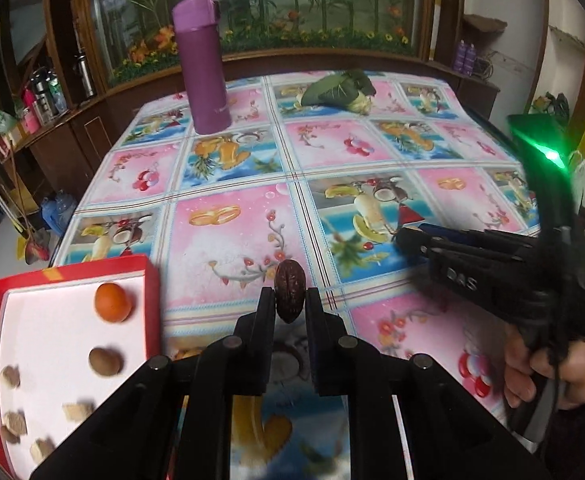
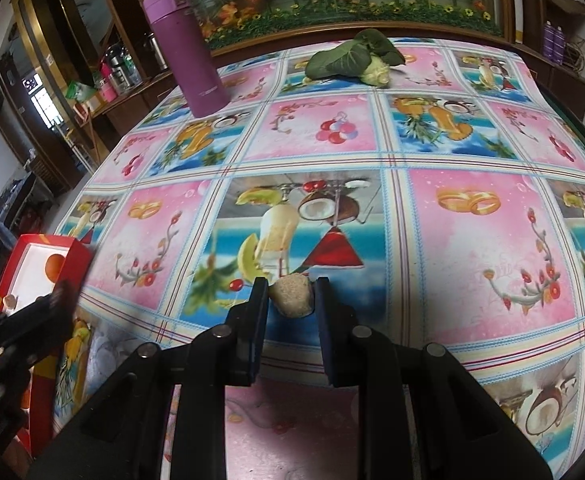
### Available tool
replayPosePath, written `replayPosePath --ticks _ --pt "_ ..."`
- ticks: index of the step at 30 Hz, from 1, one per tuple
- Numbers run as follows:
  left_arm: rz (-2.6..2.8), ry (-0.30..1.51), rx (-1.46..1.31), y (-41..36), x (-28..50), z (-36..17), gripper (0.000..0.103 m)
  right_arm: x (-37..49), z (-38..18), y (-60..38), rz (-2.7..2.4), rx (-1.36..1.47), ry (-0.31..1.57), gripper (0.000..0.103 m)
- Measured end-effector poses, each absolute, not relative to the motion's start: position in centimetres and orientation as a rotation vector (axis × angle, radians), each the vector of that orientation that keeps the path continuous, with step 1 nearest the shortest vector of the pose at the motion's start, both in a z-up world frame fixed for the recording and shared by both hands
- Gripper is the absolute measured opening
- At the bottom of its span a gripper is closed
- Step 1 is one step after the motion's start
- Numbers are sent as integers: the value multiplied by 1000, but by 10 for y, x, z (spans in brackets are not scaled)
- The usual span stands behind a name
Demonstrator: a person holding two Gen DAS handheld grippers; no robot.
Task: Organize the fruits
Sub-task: 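Carry the beige cube and dark red date over the white tray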
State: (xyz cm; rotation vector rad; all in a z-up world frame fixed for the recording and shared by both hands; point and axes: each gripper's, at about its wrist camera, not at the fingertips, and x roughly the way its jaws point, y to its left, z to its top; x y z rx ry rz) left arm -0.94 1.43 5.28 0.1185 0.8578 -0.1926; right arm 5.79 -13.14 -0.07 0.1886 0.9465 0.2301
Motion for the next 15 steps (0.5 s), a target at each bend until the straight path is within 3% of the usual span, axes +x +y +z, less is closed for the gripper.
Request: replayPosePath --ticks 15 --pt "-122 768 109 33 -52 79 13 47 10 -133 210 194 873 25"
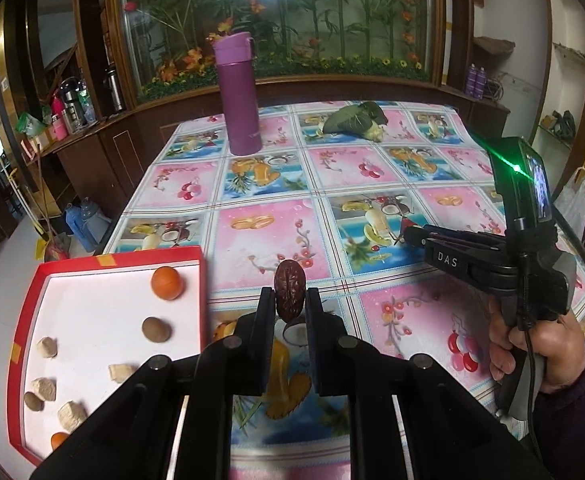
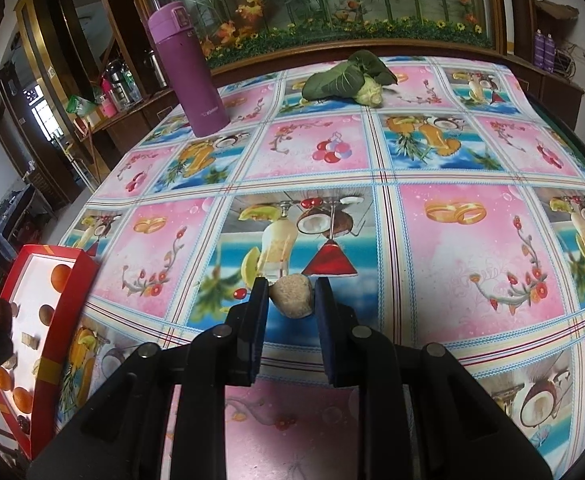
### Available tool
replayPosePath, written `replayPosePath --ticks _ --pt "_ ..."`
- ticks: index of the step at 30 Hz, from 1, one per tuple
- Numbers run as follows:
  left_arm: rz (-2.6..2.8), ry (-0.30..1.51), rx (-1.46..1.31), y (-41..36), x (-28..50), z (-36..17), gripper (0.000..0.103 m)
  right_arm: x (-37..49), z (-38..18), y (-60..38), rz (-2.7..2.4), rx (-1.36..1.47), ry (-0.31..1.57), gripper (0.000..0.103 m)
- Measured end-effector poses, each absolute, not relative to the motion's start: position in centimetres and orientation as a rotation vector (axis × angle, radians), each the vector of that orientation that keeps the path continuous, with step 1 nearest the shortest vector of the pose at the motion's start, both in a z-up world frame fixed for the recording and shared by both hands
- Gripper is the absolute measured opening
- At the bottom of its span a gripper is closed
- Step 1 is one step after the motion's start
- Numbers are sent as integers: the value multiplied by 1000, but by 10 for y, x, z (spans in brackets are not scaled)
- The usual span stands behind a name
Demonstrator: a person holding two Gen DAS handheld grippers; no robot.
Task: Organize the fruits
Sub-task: 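Carry the beige cube and dark red date over the white tray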
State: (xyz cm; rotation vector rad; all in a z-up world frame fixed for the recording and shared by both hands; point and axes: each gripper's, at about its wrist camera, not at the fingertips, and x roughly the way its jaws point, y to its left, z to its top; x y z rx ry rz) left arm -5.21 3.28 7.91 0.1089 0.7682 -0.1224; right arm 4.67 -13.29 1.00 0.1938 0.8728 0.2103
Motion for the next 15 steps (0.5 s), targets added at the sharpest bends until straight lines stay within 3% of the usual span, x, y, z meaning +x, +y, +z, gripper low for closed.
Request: replayPosePath --ticks 15 --pt "-63 708 25 76 -72 93 13 13 33 -110 292 173 697 26"
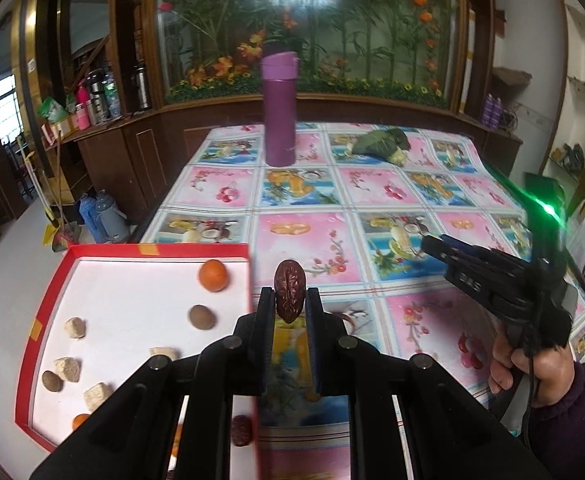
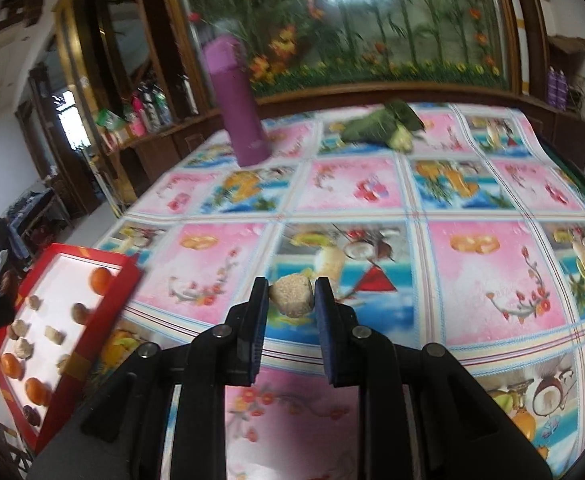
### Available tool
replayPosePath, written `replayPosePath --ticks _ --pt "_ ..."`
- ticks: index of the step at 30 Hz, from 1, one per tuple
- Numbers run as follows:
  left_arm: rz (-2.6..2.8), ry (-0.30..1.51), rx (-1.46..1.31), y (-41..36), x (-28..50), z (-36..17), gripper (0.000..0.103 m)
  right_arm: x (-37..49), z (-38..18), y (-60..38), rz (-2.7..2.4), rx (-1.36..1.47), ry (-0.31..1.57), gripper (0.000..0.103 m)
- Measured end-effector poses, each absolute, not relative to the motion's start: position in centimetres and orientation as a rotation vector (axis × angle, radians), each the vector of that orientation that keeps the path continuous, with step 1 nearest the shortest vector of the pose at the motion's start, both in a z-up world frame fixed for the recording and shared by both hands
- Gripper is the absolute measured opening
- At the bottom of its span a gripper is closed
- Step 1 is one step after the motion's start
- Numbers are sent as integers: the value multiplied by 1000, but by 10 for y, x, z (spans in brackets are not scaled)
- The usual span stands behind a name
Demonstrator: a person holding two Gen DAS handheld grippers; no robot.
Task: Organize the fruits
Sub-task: 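Carry the beige cube and dark red date over the white tray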
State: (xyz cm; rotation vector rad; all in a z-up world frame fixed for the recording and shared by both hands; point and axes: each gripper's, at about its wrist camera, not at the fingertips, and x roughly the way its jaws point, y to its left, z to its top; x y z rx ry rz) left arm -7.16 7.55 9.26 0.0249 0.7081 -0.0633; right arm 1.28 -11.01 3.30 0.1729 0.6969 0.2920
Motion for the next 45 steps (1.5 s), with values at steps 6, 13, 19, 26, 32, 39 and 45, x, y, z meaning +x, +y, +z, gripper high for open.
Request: replayPosePath --ticks 6,13,19,26,32,39,45 --pt "-13 683 -9 106 -76 92 13 4 37 -95 309 171 677 26" --pt "35 684 -54 144 -83 85 13 -12 48 -59 372 164 662 26" --pt "71 685 -86 173 -89 82 13 -24 55 -11 485 171 670 26" --pt "109 695 -126 201 -95 74 13 -36 61 33 577 141 684 26" --pt "139 704 -154 221 -96 68 13 -39 62 59 622 106 704 26" --pt "148 726 -159 229 -95 58 13 -46 54 95 696 59 753 26" --pt "176 744 -173 242 -96 51 13 -58 46 120 750 17 781 26"
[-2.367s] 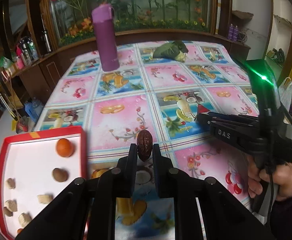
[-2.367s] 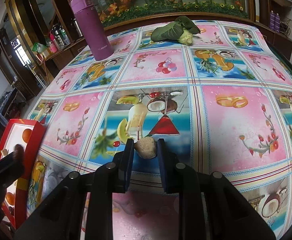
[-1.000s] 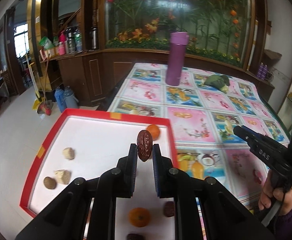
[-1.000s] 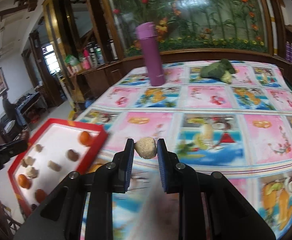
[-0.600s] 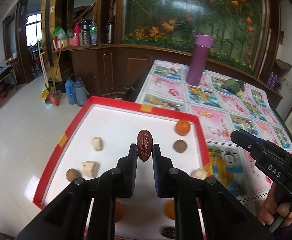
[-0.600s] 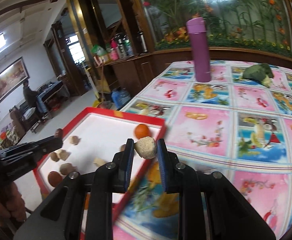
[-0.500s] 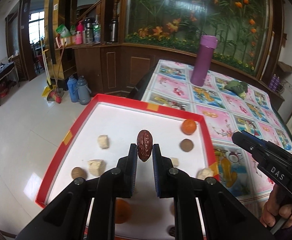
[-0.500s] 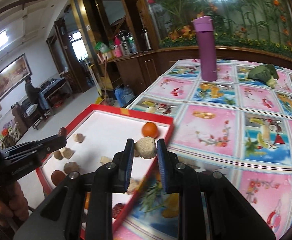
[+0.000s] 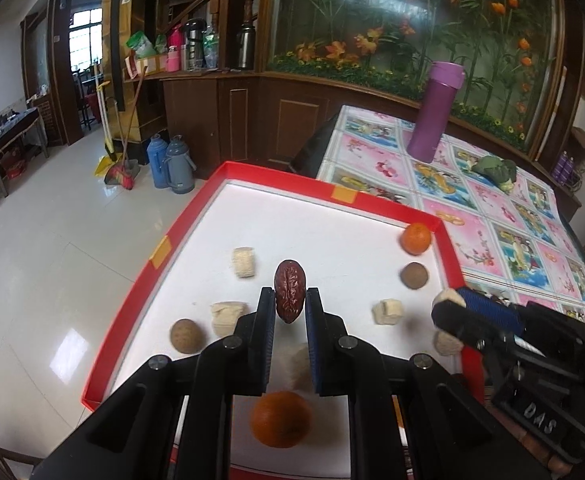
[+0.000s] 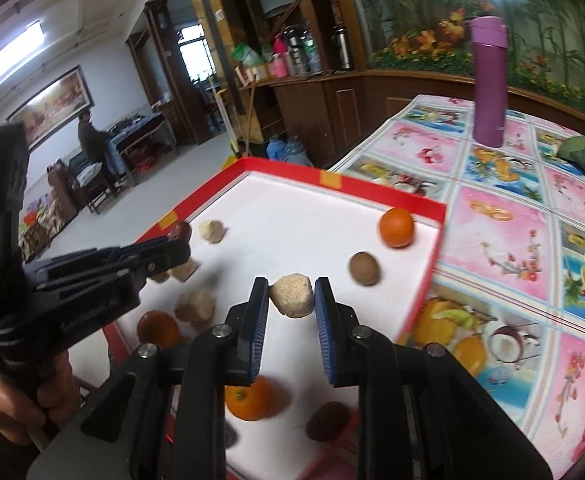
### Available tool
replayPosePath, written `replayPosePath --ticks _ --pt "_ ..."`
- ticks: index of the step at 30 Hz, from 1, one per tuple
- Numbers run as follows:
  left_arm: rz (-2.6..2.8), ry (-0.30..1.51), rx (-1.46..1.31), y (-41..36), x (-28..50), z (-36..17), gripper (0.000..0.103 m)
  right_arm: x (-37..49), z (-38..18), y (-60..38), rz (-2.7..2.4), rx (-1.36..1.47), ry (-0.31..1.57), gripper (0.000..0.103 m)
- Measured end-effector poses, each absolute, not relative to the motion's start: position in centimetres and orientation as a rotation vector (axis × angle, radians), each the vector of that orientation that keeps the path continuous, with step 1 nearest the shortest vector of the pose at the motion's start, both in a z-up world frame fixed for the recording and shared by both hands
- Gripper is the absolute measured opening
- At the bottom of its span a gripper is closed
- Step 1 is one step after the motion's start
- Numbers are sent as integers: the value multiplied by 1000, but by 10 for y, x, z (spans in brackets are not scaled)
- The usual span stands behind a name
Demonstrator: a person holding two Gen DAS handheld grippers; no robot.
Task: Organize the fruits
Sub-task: 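Carry the beige cube and dark red date over the white tray, then open both tools to release the cube and date into the tray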
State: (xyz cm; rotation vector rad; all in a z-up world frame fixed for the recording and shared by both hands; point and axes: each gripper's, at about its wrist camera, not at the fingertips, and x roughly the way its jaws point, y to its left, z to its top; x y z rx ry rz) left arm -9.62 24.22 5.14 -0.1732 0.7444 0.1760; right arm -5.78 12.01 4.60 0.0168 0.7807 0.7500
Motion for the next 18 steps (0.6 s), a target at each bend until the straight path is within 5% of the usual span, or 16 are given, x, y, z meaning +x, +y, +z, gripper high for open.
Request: replayPosePath --ticks 18 --pt "191 812 -129 238 -88 32 14 -45 14 136 740 3 961 26"
